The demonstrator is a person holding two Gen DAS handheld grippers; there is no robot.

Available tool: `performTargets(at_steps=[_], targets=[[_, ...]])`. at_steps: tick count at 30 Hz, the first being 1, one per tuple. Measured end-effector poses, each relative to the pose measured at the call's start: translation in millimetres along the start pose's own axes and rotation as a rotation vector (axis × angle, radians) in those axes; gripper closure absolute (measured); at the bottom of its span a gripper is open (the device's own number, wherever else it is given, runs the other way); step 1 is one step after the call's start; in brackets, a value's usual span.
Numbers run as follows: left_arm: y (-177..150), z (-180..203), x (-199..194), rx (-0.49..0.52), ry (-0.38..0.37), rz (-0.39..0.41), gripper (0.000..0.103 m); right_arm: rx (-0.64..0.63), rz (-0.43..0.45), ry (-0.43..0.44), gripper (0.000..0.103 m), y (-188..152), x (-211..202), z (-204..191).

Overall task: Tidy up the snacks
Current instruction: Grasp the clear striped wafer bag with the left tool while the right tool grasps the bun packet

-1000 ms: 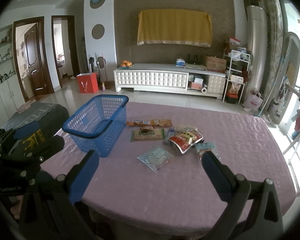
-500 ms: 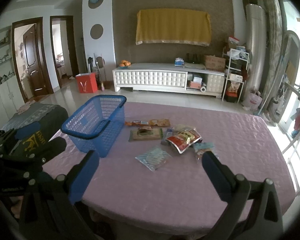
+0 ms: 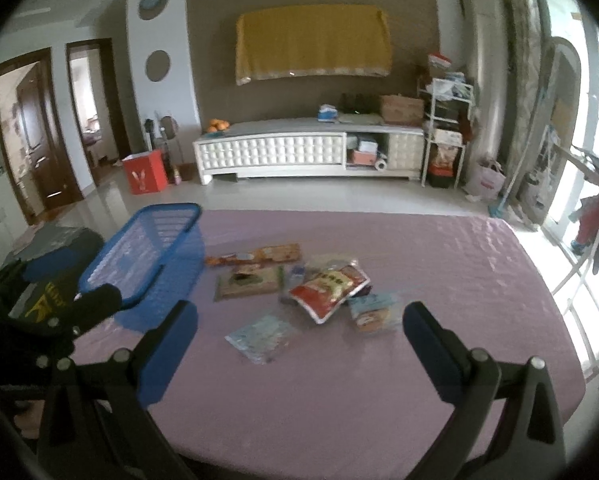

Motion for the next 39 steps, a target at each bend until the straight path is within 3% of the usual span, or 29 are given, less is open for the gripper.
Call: performTargets(at_steps=[6,11,17,23,33,39], targets=[[10,16,64,0.066,-0.080,-0.121,0.000,0.042,-0.081,-0.042,0.000,4,42,35],[3,23,120,0.065,-0.168,-0.239,0.000,0.069,-0.163,-0.061,0.000,-5,77,55],[-27,34,188,0.122,-0.212,-0.415,0.000,0.103,-0.280,-0.087,0.000,-30,119,78],[-53,37,230,0.137,-0.213,-0.524,0.000,0.127,-0.357,-0.095,0.000,-47,146,92],[-65,41,255,0.174,-0.225,-0.544,0.000,0.073,-0.380,-0.109,0.000,-47,169,97],[-70,36,265,0.149,-0.224,-0.550,0.019,0.018,-0.384,-0.127,0.000,-36,191,99]])
Point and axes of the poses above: each gripper's, at about its wrist camera, not at the fingertips, and x roughly the way its jaws point, z to its right, y to its top, the point moved 1 cm from there along x, roughly the way its jaws point, and after that the axes turned 8 degrees about x, right-handed, at the moved point
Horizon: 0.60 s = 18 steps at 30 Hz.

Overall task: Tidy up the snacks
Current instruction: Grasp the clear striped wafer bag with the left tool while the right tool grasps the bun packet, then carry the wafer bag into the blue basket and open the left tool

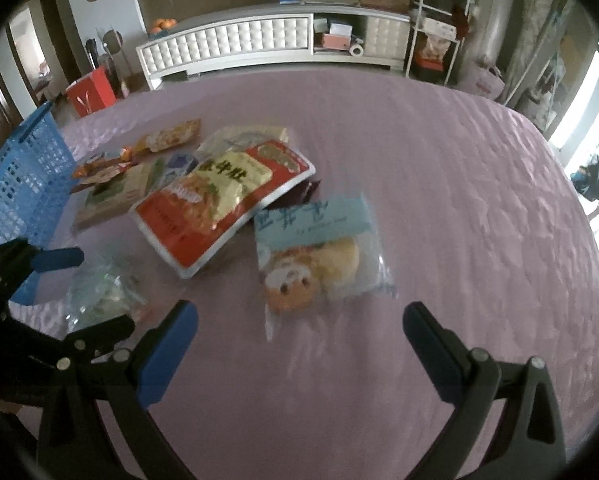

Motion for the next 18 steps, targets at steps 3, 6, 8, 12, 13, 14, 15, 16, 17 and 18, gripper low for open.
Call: performTargets(at_steps=[3,6,8,12,13,14,15,16,17,18], targets=[[0,-1,3,-0.017,-0.041,0.002,0.033,-0.014,-0.004,-0.011,0.000,7,9,-1],[2,2,5,-0.005,-0.029,0.006,0.040,-0.032,-0.017,0.001,0.000,10,20,-2],[3,3,7,-0.005,-0.007,0.009,0.045,-0.043,-0.020,0.004,0.001,11,24,-2],[6,0,7,-0.038,-0.012,0.013,0.046,-0.066,-0.011,-0.021,0.003,13,28,-2],[7,-1,8,-0.042,-0.008,0.015,0.046,-0.073,-0.016,-0.028,0.003,13,30,-1],[6,-2,8,-0.044,-0.005,0.016,0.046,-0.074,-0.018,-0.034,0.003,16,31,-2],[6,-3,7,-0.048,-0.002,0.018,0.047,-0.072,-0.019,-0.035,0.004,17,32,-1],[6,-4,7,-0.053,0.000,0.019,0.047,-0.071,-0.021,-0.033,0.004,18,34,1],[7,-5,7,-0.055,0.002,0.019,0.047,-0.070,-0.020,-0.031,0.004,19,34,2],[7,-5,7,-0.057,0.005,0.021,0.047,-0.069,-0.020,-0.030,0.004,20,34,3]])
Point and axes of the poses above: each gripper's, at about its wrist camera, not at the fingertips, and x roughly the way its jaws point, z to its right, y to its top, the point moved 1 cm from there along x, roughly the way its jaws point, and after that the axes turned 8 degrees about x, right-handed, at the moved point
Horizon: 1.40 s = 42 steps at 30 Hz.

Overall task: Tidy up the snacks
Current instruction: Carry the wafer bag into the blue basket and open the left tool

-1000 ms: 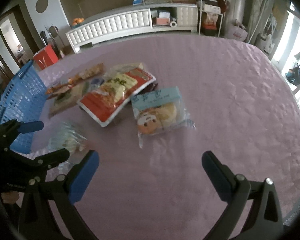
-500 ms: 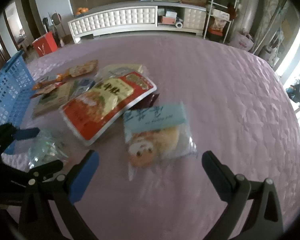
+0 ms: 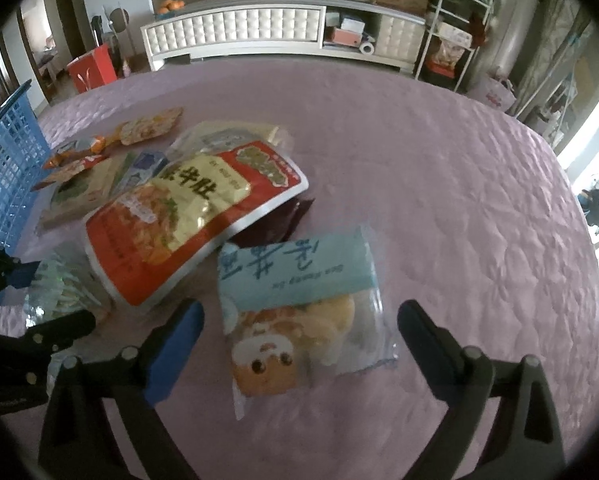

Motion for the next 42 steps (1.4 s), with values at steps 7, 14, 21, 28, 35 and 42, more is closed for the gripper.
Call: performTargets(at_steps=[7,14,21,28,35,42], targets=[[4,-1,0,-0.006,0.034,0.012,0.048,0.022,-0.045,0.048,0.016,2,11,8],[-3,-5,-14,-0.022,0.069,0.038,0.049,0.040,-0.027,0.091,0.026,-5,-3,6],[-13,-5,-47,-0.017,0.102,0.090,0.050,0.024,0.021,0.113,0.027,-12,-41,-8],[-22,-1,-101,-0.028,0.133,0.177,0.050,0.005,0.092,0.147,0.027,-18,-95,-25],[-39,-5,-158,-0.039,0.170,0.260,0.050,-0.050,0.159,0.197,0.027,-23,-141,-61],[-59,-26,-206,-0.041,0.230,0.330,0.050,-0.109,0.217,0.255,0.027,-19,-170,-107]])
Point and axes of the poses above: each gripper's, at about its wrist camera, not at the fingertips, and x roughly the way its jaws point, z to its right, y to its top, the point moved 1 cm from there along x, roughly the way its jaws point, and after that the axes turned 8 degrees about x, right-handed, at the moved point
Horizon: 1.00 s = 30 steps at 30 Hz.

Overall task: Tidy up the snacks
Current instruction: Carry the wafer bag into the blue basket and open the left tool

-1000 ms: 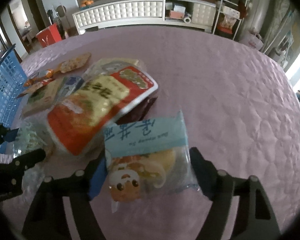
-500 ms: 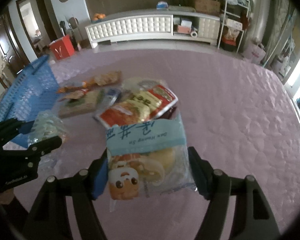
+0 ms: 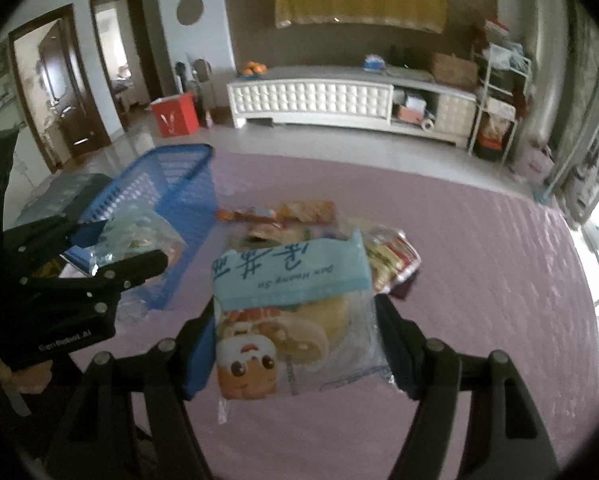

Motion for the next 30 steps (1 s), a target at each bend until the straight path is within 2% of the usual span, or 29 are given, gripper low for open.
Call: performTargets(at_steps=[8,16,20,30], targets=[[-5,-53,-23,-0.020,0.072,0.015,0.050,-0.055,0.010,0.076,0.027,19,12,-53],[-14,-111,-18,-0.046,0.134,-0.022,0.049,-0.106,-0.004,0.125,0.027,36,39,-97],[-22,-137,-9,-0.070,0.133,-0.049,0.049,-0.114,-0.017,0.139,0.027,38,49,-108],[-50,-163,21,-0.156,0.114,-0.118,0.047,-0.131,-0.061,0.136,0.027,33,64,-121]])
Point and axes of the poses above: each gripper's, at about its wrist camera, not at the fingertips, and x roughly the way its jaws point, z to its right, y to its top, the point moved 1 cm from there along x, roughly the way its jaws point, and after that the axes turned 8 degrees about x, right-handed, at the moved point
